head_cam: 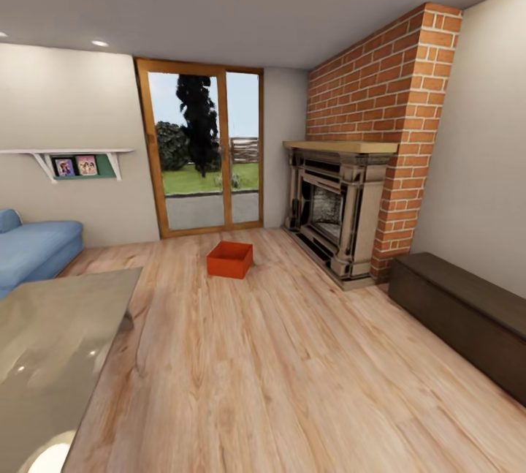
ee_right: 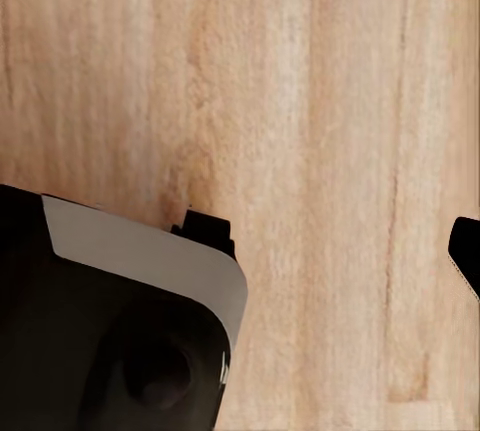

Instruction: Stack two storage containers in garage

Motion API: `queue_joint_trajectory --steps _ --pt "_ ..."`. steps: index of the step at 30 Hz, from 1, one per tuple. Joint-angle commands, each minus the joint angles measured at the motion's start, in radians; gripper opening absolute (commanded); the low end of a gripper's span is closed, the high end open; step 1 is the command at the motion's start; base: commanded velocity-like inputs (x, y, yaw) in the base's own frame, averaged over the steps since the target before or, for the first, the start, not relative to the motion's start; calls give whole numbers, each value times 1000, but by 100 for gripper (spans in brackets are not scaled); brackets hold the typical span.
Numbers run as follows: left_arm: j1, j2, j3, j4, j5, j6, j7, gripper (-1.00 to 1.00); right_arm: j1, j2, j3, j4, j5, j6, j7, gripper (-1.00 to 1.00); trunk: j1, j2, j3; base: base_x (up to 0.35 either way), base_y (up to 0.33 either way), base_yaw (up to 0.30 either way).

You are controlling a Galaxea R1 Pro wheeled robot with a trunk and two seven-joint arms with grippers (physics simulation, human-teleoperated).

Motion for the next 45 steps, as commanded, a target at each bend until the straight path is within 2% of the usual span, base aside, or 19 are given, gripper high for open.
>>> queue_joint_trajectory --steps 1,7,39,45 --pt "0 0 1 -1 4 -1 3 100 -1 2 5 3 0 -5 -1 100 1 -1 -1 316 0 0" --pt "0 1 1 0 3 -1 3 100 -1 6 2 3 -1 -4 -1 100 1 -1 -1 319 0 53" --pt "0 -1 1 1 3 -2 3 100 -1 2 -5 3 -8 -3 -1 100 1 -1 -1 321 0 268" --pt "0 -1 1 1 3 -2 3 100 -1 -1 -4 3 -7 -4 0 100 1 -1 -1 321 0 97"
